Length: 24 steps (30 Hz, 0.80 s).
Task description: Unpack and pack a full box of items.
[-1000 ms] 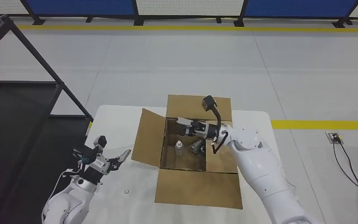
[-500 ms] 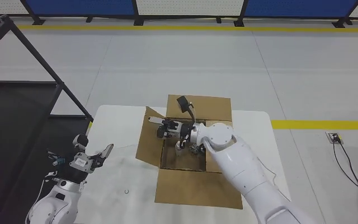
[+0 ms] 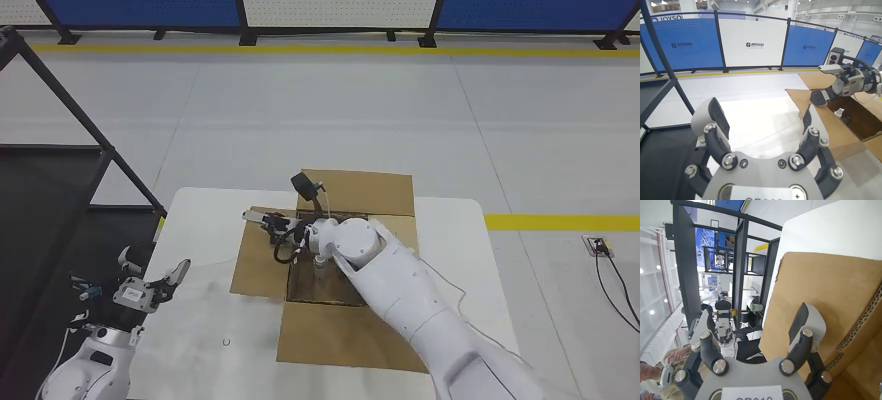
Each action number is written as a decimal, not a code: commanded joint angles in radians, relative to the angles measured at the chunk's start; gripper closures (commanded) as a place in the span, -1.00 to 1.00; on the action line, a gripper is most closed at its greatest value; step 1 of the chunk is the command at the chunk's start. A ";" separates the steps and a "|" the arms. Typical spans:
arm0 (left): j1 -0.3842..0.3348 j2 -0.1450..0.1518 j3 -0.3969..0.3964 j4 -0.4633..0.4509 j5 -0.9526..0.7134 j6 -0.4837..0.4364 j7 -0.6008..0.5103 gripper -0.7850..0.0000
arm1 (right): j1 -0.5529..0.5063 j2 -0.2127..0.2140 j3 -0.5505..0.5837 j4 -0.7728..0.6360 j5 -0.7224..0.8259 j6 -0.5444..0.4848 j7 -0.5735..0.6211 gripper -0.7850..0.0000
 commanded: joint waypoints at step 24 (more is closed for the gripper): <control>-0.017 0.002 -0.001 0.022 -0.024 0.004 -0.001 -1.00 | 0.057 -0.068 -0.004 0.142 -0.047 -0.017 -0.014 -1.00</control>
